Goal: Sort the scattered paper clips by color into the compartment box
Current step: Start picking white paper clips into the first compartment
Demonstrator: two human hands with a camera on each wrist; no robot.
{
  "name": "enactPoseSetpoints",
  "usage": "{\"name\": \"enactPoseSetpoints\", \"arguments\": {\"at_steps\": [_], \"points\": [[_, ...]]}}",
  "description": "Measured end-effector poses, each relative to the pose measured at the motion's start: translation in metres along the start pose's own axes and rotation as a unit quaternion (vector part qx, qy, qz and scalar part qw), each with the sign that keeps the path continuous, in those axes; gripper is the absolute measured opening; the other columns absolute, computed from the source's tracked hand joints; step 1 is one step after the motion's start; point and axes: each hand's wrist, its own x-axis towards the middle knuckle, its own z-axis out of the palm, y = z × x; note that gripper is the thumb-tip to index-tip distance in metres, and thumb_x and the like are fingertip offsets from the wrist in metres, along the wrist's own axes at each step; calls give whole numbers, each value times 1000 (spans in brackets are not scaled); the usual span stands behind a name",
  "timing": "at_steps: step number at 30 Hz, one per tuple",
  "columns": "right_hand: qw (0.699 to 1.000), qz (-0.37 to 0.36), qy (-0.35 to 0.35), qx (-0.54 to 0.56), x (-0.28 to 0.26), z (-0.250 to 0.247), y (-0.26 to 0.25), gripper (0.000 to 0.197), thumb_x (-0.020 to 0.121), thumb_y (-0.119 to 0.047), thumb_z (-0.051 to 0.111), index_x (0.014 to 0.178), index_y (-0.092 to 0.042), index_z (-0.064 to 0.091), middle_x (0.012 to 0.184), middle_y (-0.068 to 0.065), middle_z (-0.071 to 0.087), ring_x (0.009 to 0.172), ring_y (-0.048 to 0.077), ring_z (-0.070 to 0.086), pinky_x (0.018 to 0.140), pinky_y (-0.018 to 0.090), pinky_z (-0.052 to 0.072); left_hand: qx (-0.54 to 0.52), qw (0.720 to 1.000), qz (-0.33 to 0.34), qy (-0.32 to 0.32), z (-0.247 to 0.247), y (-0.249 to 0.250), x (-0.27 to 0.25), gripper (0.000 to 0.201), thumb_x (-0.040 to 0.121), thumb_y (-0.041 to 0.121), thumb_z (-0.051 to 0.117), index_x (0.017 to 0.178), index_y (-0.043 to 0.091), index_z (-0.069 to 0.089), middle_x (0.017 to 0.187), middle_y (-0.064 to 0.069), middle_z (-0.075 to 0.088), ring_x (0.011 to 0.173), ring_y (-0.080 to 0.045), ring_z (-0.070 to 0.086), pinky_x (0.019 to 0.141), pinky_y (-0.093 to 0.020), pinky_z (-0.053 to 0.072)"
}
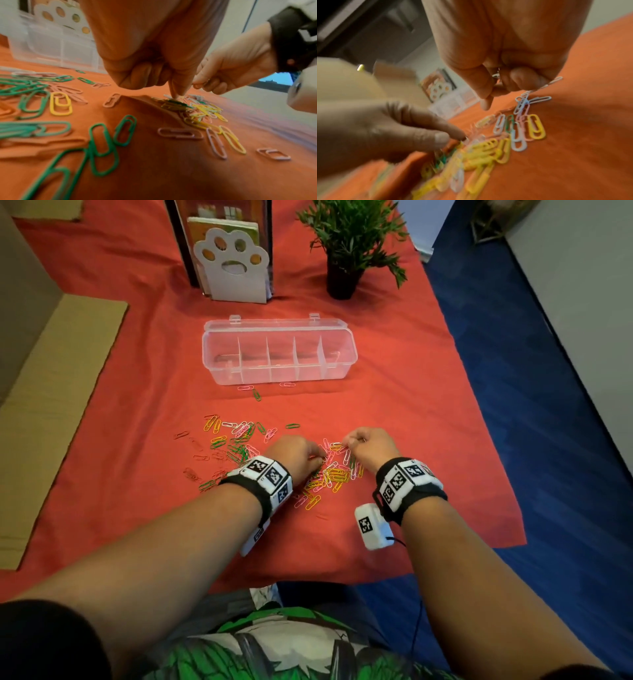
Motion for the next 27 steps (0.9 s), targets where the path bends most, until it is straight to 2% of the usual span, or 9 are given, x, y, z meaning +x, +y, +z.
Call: {"name": "enactPoseSetpoints", "arguments": {"at_steps": [2, 5, 8, 10, 12, 16, 21, 24, 27], "points": [[997, -24, 19, -77, 3, 4, 0, 14, 88, -16, 52, 86, -16, 66, 87, 1, 55, 78, 19, 56, 72, 24, 43, 21, 1000, -13, -4, 1, -2, 0, 24, 87, 30, 56, 107, 28, 69, 104, -2, 72, 101, -22, 64, 86, -28, 48], [991, -61, 10, -115, 3, 12, 4, 16, 83, -9, 53, 84, -12, 69, 98, 10, 62, 83, 26, 62, 77, 30, 51, 34, 998, -44, 1, -2, -7, -3, 21, 83, 27, 58, 98, 21, 71, 97, -7, 72, 97, -26, 65, 82, -29, 49], [988, -78, -16, -130, -1, 15, 5, 20, 78, -5, 51, 82, -10, 70, 95, 9, 64, 81, 23, 62, 80, 33, 53, 33, 997, -64, 29, -7, -15, -5, 19, 80, 23, 59, 92, 16, 72, 97, -8, 72, 97, -27, 64, 83, -29, 48], [990, -88, 1, -114, -1, 14, 3, 20, 76, -2, 49, 80, -10, 67, 91, 11, 64, 76, 22, 59, 80, 36, 54, 13, 997, -61, 49, -11, -19, -3, 20, 81, 19, 60, 96, 19, 73, 99, -7, 73, 99, -26, 64, 85, -27, 47], [986, -103, 29, -125, 2, 13, -1, 13, 79, -5, 53, 84, -7, 65, 95, 15, 64, 82, 27, 61, 80, 35, 52, 5, 997, -49, 51, -14, -20, -1, 22, 82, 20, 61, 100, 23, 73, 103, -6, 73, 101, -25, 64, 88, -26, 46], [971, -135, 29, -196, 6, 17, -9, 17, 85, -10, 56, 100, -4, 60, 109, 16, 52, 98, 33, 57, 86, 34, 46, 44, 999, -18, 20, -14, -13, 3, 23, 84, 26, 60, 105, 26, 71, 108, -7, 70, 103, -25, 62, 88, -27, 45], [948, -148, 16, -281, 6, 29, -11, 25, 81, 0, 51, 105, -1, 54, 115, 16, 46, 101, 35, 55, 87, 39, 48, 89, 996, -19, -21, -16, -16, 4, 26, 87, 19, 58, 111, 23, 68, 112, -8, 66, 105, -27, 61, 86, -27, 45], [972, -110, 7, -210, 8, 20, -12, 22, 86, -3, 48, 107, -2, 54, 112, 16, 52, 100, 31, 56, 86, 35, 45, 107, 994, -1, -23, -17, -21, 1, 23, 86, 20, 60, 107, 22, 69, 109, -9, 63, 104, -27, 60, 85, -30, 47], [999, -20, 21, 16, 19, 1, -1, 22, 91, -4, 42, 106, -8, 58, 91, 9, 61, 72, 20, 55, 65, 28, 45, 133, 991, 16, -21, -14, -22, 1, 21, 88, 20, 56, 104, 18, 68, 109, -9, 60, 104, -28, 59, 87, -33, 48]]}}
